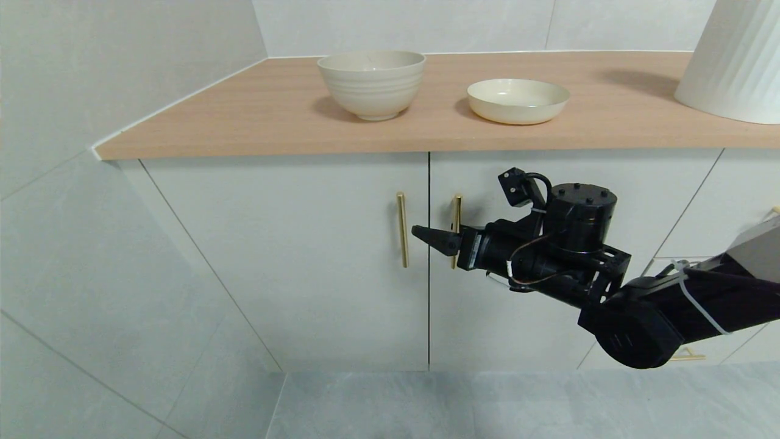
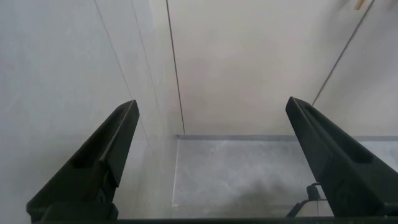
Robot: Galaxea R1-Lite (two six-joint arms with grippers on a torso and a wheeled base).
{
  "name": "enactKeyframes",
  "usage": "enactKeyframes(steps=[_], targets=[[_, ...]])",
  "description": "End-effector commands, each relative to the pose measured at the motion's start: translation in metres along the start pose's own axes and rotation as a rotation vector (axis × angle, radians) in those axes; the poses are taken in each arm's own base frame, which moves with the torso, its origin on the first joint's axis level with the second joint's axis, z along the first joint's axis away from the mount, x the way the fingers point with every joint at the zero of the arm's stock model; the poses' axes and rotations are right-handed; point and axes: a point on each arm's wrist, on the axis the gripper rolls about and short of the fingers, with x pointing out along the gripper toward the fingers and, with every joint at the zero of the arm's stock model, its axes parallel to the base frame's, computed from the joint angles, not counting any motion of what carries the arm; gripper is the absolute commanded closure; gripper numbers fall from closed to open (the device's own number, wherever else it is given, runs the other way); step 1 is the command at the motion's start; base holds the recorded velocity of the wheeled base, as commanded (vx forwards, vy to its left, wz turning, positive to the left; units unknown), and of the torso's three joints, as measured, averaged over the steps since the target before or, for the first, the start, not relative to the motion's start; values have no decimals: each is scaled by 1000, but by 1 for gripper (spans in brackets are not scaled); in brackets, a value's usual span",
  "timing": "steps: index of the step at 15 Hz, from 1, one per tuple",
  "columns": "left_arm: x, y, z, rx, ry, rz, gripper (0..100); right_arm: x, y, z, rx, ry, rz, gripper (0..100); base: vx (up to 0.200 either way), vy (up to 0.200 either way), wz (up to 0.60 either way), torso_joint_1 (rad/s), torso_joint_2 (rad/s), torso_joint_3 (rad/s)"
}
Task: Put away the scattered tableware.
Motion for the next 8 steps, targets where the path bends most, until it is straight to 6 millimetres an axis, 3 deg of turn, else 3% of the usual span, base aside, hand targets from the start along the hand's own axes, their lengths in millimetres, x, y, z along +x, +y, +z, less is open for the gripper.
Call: enactKeyframes(steps=[1, 7, 8], targets=[[0, 0, 0, 0, 0, 1, 0, -4, 6, -3, 19, 20, 18, 0, 0, 0, 0, 0, 0, 0], [0, 0, 0, 0, 0, 1, 0, -29, 16, -2, 25, 57, 57, 0, 0, 0, 0, 0, 0, 0], [0, 0, 0, 0, 0, 1, 0, -43, 21, -1, 28, 80, 96, 0, 0, 0, 0, 0, 0, 0]])
